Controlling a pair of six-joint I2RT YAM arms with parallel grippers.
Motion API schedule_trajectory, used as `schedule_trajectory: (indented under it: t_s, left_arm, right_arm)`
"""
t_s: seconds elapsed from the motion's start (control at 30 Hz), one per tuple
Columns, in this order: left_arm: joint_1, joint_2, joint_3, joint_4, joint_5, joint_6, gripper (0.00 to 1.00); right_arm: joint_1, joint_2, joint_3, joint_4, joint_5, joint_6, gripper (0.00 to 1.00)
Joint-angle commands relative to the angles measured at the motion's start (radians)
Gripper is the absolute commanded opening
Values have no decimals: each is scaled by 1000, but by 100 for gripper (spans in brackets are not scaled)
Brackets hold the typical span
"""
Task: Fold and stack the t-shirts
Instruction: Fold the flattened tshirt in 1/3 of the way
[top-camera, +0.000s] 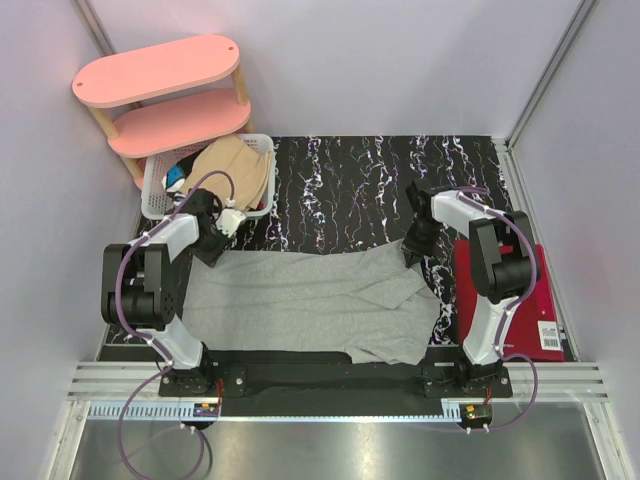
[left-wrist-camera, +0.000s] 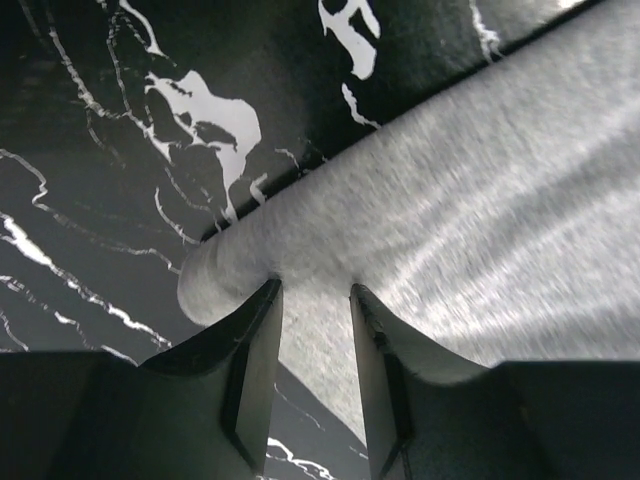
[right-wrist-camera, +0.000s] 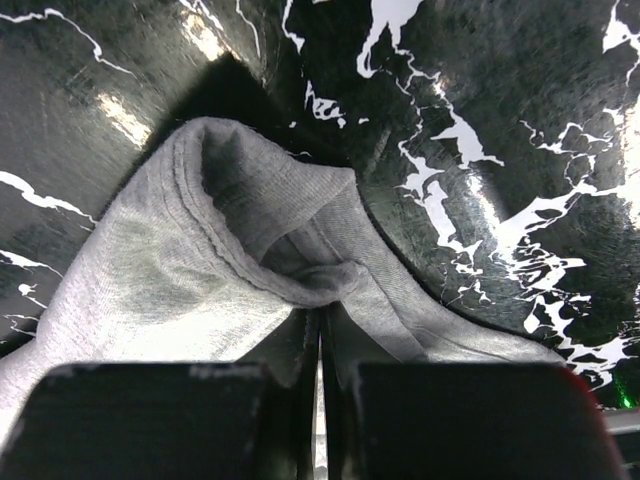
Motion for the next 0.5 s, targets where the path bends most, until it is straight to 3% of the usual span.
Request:
schedule_trajectory:
  t_s: [0.0, 0.23, 0.47]
  left_arm:
    - [15, 28, -29, 93, -46, 24, 38]
    - [59, 59, -62, 139, -62, 46, 37]
    - [58, 54, 17, 96, -23, 6, 37]
  right_arm:
    - [-3, -15, -74, 13, 100, -6, 3]
    - [-21, 16, -60, 12, 124, -27, 2]
    - [-78, 103, 99, -17, 112, -36, 2]
